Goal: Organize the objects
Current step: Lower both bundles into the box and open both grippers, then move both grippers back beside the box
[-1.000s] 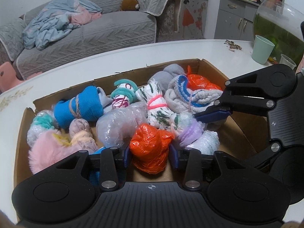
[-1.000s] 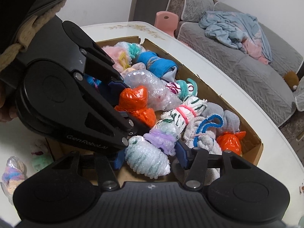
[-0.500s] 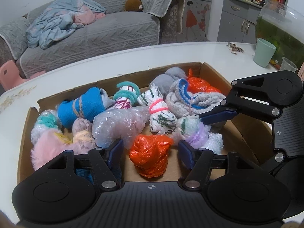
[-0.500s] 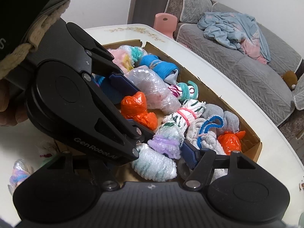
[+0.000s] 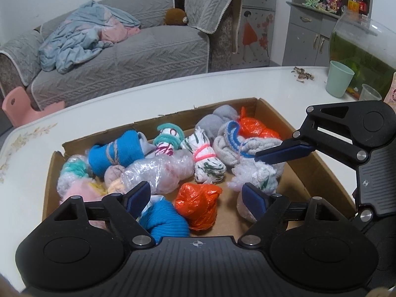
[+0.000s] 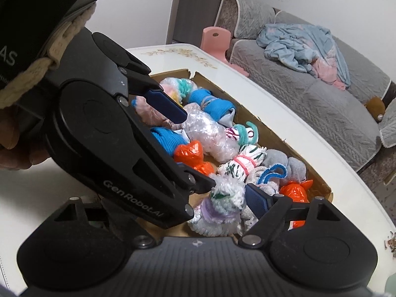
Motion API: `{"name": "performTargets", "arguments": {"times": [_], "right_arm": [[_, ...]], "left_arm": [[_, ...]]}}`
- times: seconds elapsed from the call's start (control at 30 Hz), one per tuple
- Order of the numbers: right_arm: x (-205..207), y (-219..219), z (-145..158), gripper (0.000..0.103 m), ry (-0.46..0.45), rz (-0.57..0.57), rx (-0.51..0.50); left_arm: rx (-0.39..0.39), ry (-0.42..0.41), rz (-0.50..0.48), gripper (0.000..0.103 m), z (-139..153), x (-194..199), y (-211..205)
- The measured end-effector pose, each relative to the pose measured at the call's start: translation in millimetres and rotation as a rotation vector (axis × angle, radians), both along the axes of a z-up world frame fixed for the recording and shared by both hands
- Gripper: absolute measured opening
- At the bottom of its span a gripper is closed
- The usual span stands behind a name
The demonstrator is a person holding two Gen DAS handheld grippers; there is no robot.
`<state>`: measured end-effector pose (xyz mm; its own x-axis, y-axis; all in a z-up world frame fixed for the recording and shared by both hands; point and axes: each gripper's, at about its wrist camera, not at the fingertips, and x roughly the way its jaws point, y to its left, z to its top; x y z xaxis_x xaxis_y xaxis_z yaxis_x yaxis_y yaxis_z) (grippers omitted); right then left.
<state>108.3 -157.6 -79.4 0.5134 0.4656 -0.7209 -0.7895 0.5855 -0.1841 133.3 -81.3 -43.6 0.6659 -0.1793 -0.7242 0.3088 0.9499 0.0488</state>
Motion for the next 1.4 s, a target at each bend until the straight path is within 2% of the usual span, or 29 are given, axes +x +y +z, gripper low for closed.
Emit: {"name": "performTargets", "arguments": {"times": [0.37, 0.87, 1.13, 1.4], "right_arm": [[-1, -4, 6, 0.088, -0.002, -0.046, 0.026], [-3, -18, 11, 0.094, 0.04, -0.247, 0.128], [-24, -28, 13, 0.097, 0.07, -0.337, 0.201], [-52, -32, 17, 0.099, 0.063, -0.393, 0.26]], "left_arm": [[-0.009, -0.016, 0.021, 0.087, 11, -8, 9], [-0.084, -0.014, 0.175, 0.088, 21, -24, 51], [-0.138, -0.015, 0.267, 0.089, 22, -60, 85], [-0.157, -0.035, 0.347, 0.09, 23, -95, 112]]}}
